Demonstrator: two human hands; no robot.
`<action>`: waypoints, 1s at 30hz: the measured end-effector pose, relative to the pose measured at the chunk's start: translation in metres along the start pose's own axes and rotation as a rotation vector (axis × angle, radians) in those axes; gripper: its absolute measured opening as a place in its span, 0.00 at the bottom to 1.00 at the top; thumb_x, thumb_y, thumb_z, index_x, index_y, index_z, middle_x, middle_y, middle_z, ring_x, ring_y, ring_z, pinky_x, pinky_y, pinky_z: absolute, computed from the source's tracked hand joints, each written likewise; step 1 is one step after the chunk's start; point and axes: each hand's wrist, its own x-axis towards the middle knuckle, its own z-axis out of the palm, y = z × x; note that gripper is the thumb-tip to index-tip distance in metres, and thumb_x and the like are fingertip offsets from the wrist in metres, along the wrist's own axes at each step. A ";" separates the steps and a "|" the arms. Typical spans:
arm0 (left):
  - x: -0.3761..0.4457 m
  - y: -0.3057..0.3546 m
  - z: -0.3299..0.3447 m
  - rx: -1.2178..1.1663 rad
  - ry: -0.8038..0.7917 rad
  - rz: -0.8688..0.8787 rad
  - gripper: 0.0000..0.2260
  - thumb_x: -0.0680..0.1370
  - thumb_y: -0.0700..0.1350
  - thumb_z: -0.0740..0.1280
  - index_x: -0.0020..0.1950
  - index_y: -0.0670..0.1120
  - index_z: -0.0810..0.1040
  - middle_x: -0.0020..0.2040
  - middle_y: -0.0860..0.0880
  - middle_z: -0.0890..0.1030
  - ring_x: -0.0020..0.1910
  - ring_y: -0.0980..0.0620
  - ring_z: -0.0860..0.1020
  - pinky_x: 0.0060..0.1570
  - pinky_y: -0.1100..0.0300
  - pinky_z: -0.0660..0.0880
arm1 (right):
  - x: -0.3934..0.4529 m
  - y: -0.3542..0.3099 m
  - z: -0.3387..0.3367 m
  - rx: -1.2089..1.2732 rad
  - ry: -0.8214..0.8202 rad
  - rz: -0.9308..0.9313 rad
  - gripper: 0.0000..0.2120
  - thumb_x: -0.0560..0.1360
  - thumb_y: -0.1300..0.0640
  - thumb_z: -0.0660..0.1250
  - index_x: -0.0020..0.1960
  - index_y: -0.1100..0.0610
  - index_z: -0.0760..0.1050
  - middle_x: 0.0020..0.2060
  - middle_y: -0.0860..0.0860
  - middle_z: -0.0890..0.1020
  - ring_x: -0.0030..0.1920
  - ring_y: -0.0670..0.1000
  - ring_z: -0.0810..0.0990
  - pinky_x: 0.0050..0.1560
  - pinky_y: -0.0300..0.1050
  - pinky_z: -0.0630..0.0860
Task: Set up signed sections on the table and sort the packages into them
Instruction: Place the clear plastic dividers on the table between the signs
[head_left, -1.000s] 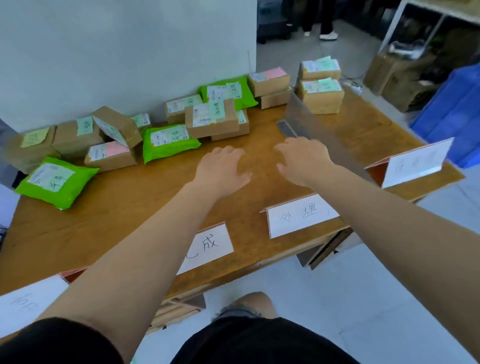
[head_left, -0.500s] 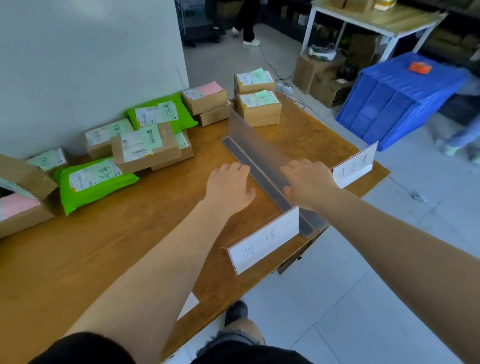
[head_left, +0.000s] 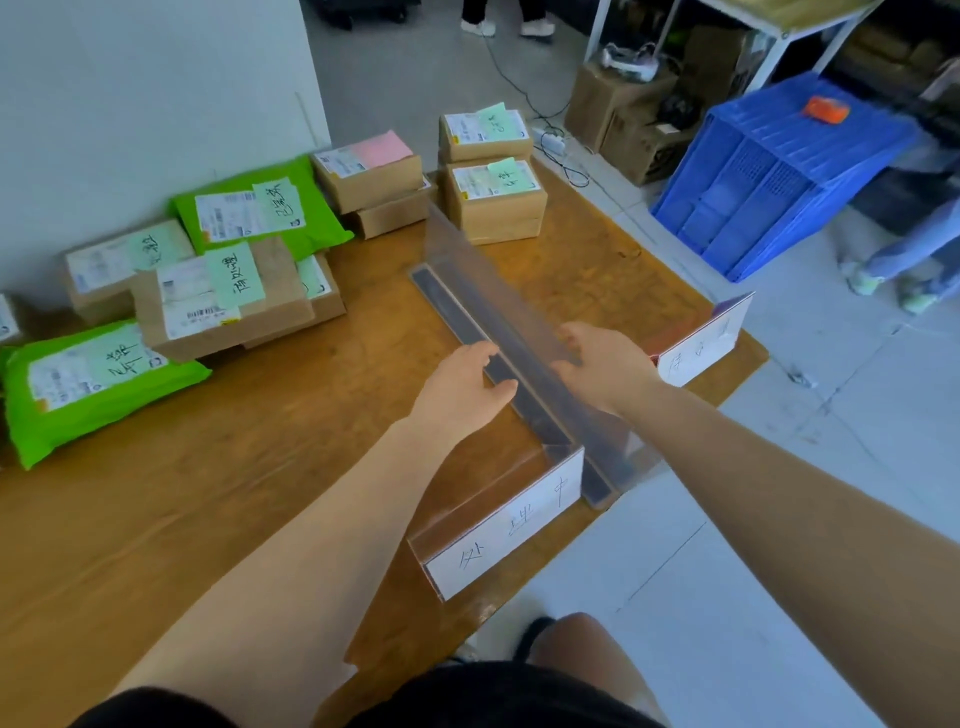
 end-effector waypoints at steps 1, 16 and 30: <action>0.002 0.001 0.003 -0.056 -0.002 -0.028 0.22 0.77 0.54 0.64 0.69 0.52 0.65 0.66 0.51 0.71 0.64 0.52 0.71 0.55 0.61 0.70 | 0.005 0.003 0.001 0.086 -0.035 0.013 0.23 0.77 0.51 0.63 0.70 0.54 0.64 0.65 0.52 0.74 0.62 0.54 0.75 0.57 0.46 0.72; 0.027 0.048 0.064 -0.639 0.249 -0.428 0.19 0.76 0.49 0.66 0.65 0.47 0.70 0.63 0.48 0.74 0.56 0.54 0.73 0.52 0.63 0.67 | 0.062 0.057 0.019 0.717 -0.483 -0.084 0.21 0.79 0.58 0.60 0.71 0.60 0.65 0.66 0.55 0.73 0.64 0.53 0.73 0.64 0.49 0.70; 0.045 0.086 0.102 -0.817 0.403 -0.614 0.18 0.78 0.48 0.63 0.67 0.45 0.70 0.59 0.46 0.77 0.57 0.50 0.76 0.54 0.58 0.75 | 0.077 0.086 0.026 0.969 -0.728 -0.079 0.22 0.79 0.53 0.60 0.71 0.57 0.65 0.64 0.54 0.75 0.63 0.52 0.73 0.61 0.46 0.70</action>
